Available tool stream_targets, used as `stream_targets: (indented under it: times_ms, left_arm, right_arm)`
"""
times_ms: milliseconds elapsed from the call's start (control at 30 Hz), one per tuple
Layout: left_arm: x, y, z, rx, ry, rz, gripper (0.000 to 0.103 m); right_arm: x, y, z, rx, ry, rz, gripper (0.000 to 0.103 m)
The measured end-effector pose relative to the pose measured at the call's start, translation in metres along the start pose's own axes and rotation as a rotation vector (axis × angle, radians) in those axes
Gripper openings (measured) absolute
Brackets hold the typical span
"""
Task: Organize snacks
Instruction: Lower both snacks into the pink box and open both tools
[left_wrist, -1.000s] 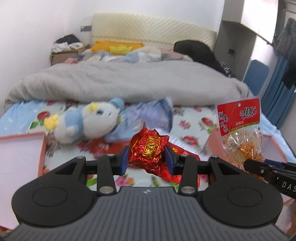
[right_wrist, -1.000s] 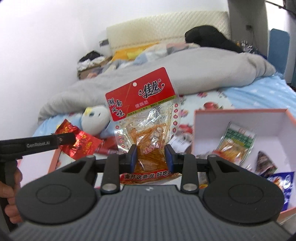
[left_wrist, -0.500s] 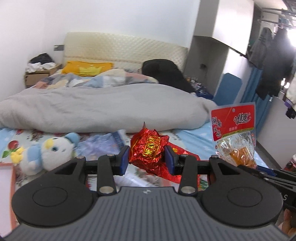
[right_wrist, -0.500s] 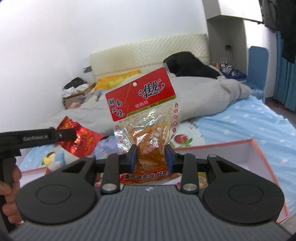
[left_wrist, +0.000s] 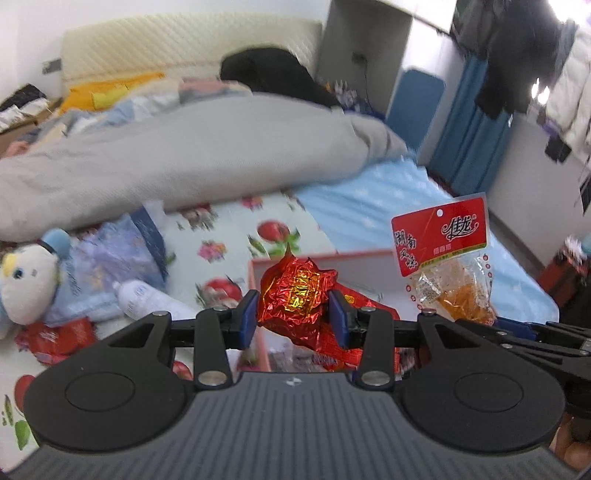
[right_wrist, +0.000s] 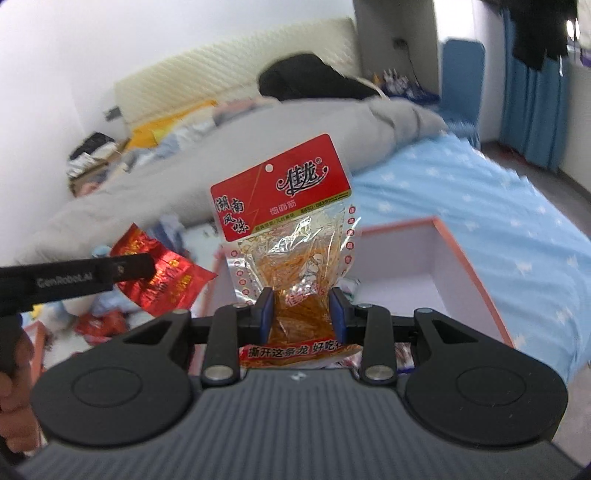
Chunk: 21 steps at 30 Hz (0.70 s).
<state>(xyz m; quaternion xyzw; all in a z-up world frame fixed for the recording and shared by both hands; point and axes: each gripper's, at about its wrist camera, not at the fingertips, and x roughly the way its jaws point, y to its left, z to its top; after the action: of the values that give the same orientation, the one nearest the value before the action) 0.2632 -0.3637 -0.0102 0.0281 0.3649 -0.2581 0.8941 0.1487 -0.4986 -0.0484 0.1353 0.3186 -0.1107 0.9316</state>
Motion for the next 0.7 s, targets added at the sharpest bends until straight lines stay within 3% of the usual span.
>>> stream_targets:
  times_ms: [333, 667, 700]
  left_arm:
    - [0.078, -0.005, -0.012, 0.047, 0.178, -0.011, 0.046]
    - [0.092, -0.006, -0.019, 0.047, 0.223, -0.032, 0.047]
    - [0.092, -0.007, -0.019, 0.061, 0.230, -0.038, 0.050]
  right_arm:
    - [0.045, -0.029, -0.026, 0.060, 0.146, -0.028, 0.035]
    - [0.054, -0.039, -0.028, 0.077, 0.184, -0.030, 0.042]
    - [0.053, -0.040, -0.028, 0.084, 0.181, -0.030, 0.047]
